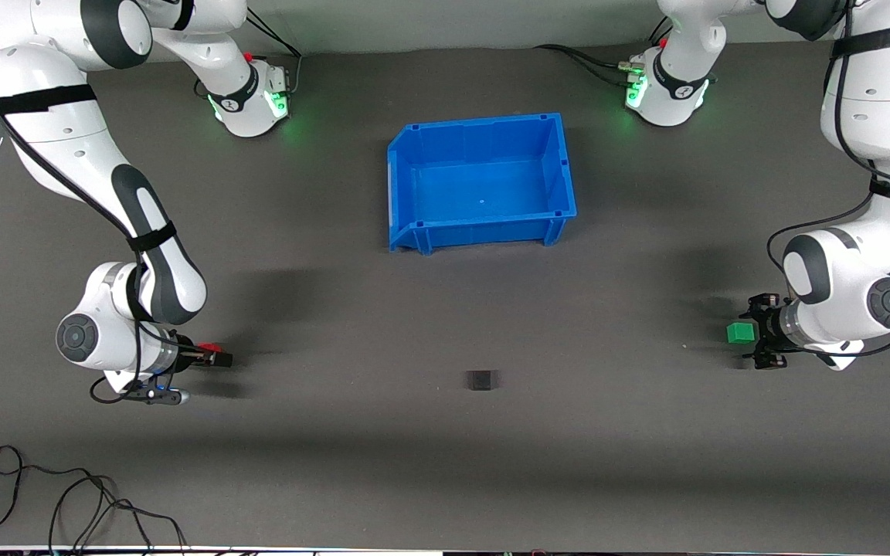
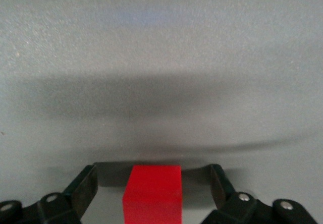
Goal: Attach green and red cubes to black cube
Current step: 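Close the right gripper on the red cube while the left gripper grasps green, then carry the red cube and green cube toward the black cube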
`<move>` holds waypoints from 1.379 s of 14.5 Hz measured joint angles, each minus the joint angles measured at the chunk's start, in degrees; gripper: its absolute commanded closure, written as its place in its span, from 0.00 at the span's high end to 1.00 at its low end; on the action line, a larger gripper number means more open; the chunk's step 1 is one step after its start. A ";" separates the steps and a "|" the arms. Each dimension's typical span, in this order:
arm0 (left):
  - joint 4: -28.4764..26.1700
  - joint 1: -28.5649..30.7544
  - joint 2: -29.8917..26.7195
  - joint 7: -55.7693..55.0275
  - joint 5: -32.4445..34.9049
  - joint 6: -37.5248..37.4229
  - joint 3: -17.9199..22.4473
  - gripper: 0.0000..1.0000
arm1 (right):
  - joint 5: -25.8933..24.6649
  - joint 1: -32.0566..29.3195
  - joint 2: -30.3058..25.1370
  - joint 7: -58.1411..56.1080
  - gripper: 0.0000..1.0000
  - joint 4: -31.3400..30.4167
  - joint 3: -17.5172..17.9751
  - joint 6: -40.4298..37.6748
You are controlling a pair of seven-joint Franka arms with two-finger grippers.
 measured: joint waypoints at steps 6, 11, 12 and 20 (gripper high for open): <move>0.51 -0.70 -0.04 0.00 0.04 0.63 -0.02 0.00 | 0.05 -0.22 -0.35 0.08 0.85 0.14 -0.21 -0.25; 7.41 -3.41 -2.49 -4.99 0.03 -9.72 -0.40 0.00 | 0.06 -0.27 -0.34 0.13 0.84 0.56 -0.21 -0.22; 9.82 -5.01 -3.11 -7.67 0.02 -12.99 -0.50 0.00 | 0.06 -0.27 -0.34 0.13 0.79 0.78 -0.21 -0.22; 21.37 -20.35 1.96 -32.67 0.05 -15.86 -0.73 0.00 | 0.06 -0.29 -0.29 0.21 0.10 1.02 -0.31 -0.23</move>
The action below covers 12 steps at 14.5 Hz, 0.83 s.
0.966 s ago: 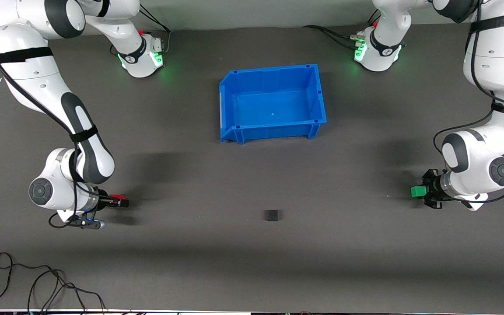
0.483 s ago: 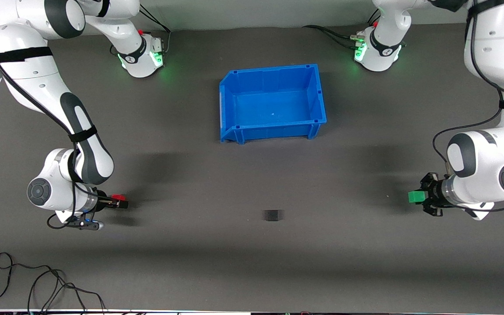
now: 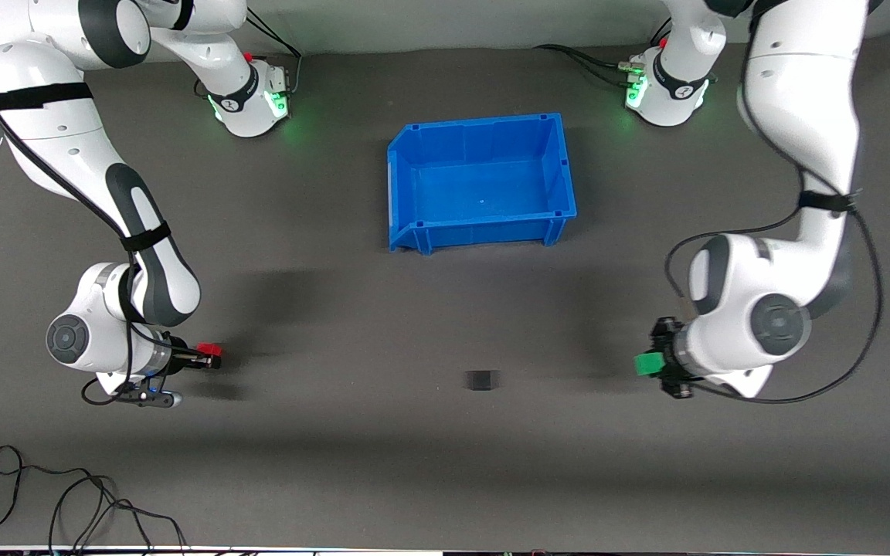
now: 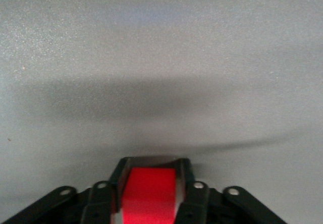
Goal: Attach green and red cubes to black cube
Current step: 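Carry the red cube and green cube toward the black cube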
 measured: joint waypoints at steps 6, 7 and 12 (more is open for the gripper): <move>3.73 -2.15 3.46 -5.81 -0.07 0.44 0.02 0.00 | 13.07 0.58 -0.07 5.33 0.00 0.92 0.34 0.00; 4.50 -2.34 4.11 -7.14 -0.08 0.81 0.02 0.00 | 15.28 1.13 -0.08 8.63 0.00 1.29 0.42 0.00; 8.58 -3.92 9.64 -13.39 -0.16 5.33 -0.14 0.00 | 23.77 8.83 -0.09 31.22 0.00 5.36 0.94 0.05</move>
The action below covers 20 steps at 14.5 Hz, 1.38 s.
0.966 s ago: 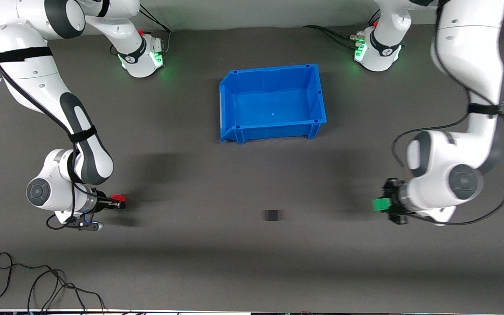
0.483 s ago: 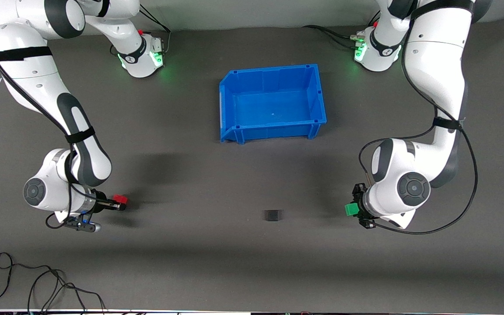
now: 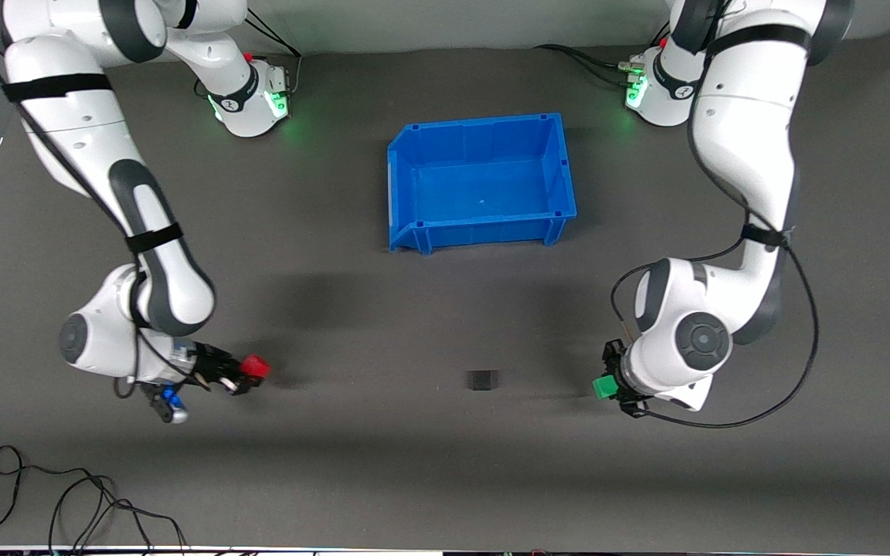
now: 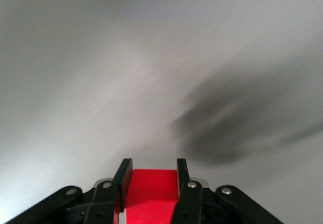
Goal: Attach green and red cubes to black cube
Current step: 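Carry the red cube and green cube toward the black cube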
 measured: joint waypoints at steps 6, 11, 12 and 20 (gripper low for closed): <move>5.62 -4.40 5.80 -2.73 -0.07 2.06 -2.04 0.00 | 0.59 8.27 0.96 29.60 0.00 6.12 0.08 1.50; 6.59 -7.95 8.74 -3.85 -0.07 5.14 -2.07 0.00 | 0.66 15.07 3.63 50.37 0.00 7.00 0.16 9.20; 6.59 -8.20 8.84 -3.85 -0.07 5.68 -2.07 0.00 | 0.66 16.45 4.36 53.88 0.00 7.55 0.14 10.28; 6.66 -9.65 9.13 -4.18 -0.07 7.03 -2.08 0.00 | -0.03 24.96 15.02 70.28 0.00 18.84 -0.40 12.85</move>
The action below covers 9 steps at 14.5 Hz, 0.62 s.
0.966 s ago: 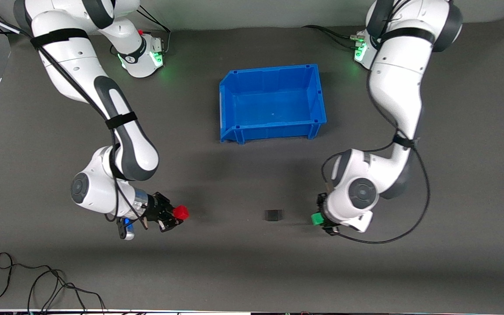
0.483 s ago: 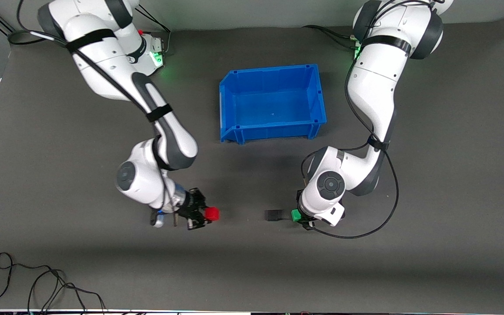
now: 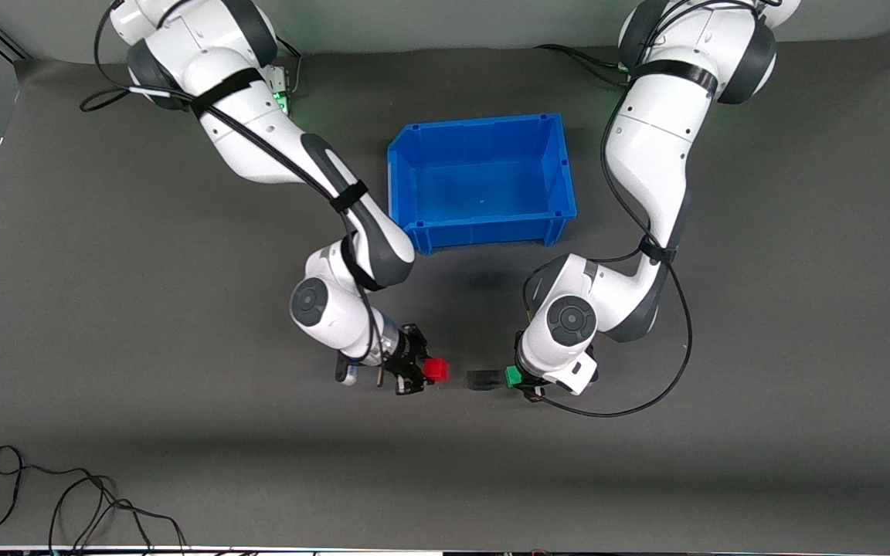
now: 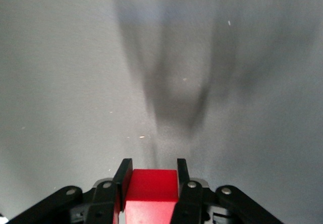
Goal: Attach green and red cubes to black cube
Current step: 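Carry the red cube and green cube toward the black cube, then set the green cube against the black cube and open the left gripper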
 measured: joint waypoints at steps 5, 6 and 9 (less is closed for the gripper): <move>0.01 -0.97 0.73 -1.02 0.00 2.09 -0.01 0.00 | -6.69 0.94 5.96 9.20 0.00 7.43 -0.04 0.03; 0.01 -1.17 0.75 -1.17 0.00 2.18 -0.01 0.00 | -7.57 1.27 6.94 10.53 0.00 8.53 -0.04 0.03; 0.02 -1.70 0.77 -1.94 0.00 2.59 -0.01 0.00 | -8.44 3.07 8.45 13.87 0.00 10.32 -0.09 0.04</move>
